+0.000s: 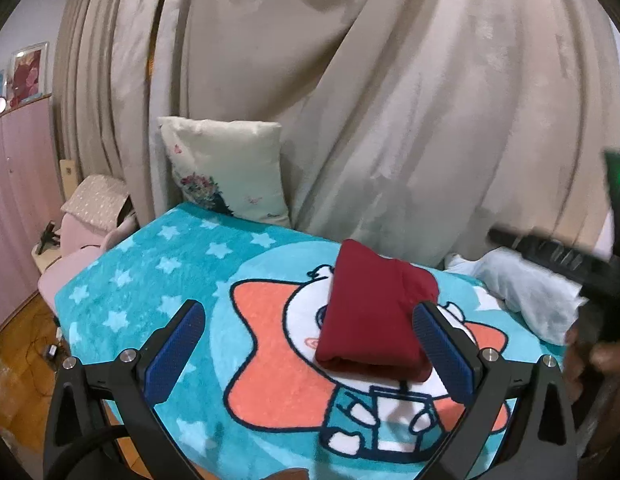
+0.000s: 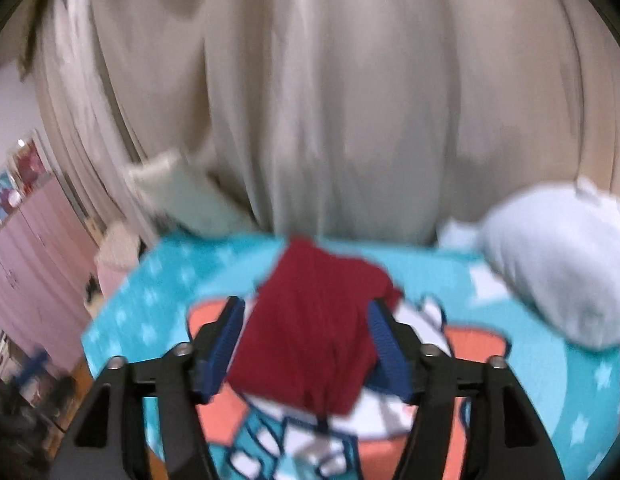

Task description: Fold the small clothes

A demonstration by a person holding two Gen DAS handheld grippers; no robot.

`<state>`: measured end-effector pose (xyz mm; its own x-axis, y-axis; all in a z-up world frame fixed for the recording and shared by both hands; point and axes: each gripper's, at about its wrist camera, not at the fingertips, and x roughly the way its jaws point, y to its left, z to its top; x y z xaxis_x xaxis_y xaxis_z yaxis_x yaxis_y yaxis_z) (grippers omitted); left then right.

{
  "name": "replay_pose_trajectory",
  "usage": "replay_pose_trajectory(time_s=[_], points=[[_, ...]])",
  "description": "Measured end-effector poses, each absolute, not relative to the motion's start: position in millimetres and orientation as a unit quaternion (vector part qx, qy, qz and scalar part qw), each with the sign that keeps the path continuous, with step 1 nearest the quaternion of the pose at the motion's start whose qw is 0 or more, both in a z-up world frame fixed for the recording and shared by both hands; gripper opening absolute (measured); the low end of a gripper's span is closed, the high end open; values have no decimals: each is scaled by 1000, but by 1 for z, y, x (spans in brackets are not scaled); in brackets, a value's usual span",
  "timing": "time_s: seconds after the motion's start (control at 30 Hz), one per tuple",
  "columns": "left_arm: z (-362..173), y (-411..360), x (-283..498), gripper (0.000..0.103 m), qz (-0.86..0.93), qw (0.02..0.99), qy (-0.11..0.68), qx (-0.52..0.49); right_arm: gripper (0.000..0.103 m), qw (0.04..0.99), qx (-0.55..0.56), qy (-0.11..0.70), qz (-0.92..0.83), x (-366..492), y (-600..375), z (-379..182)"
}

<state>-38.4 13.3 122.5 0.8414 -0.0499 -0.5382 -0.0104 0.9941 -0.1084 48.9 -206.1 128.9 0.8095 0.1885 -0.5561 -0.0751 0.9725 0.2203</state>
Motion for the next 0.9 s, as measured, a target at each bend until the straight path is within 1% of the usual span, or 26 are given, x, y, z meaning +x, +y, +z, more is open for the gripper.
replay_pose_trajectory(time_s=[0.07, 0.13, 0.3, 0.37, 0.5, 0.7, 0.9], points=[[121, 11, -34, 103, 2, 957, 287, -36, 78, 949, 95, 292, 72, 49, -205, 134], [120, 10, -32, 103, 7, 957, 288, -26, 78, 943, 94, 311, 69, 49, -203, 118], [113, 1, -24, 103, -6, 954, 299, -19, 78, 915, 114, 385, 51, 46, -203, 51], [110, -6, -20, 103, -16, 953, 302, -11, 78, 906, 119, 403, 50, 42, -204, 36], [98, -23, -11, 103, -40, 946, 322, 2, 78, 907, 98, 409, 24, 33, -207, 27], [75, -45, 3, 103, -37, 932, 358, 47, 78, 903, 99, 417, 3, 30, -218, 20], [61, -53, 12, 103, -40, 921, 382, 62, 78, 895, 100, 435, -4, 32, -222, 6]])
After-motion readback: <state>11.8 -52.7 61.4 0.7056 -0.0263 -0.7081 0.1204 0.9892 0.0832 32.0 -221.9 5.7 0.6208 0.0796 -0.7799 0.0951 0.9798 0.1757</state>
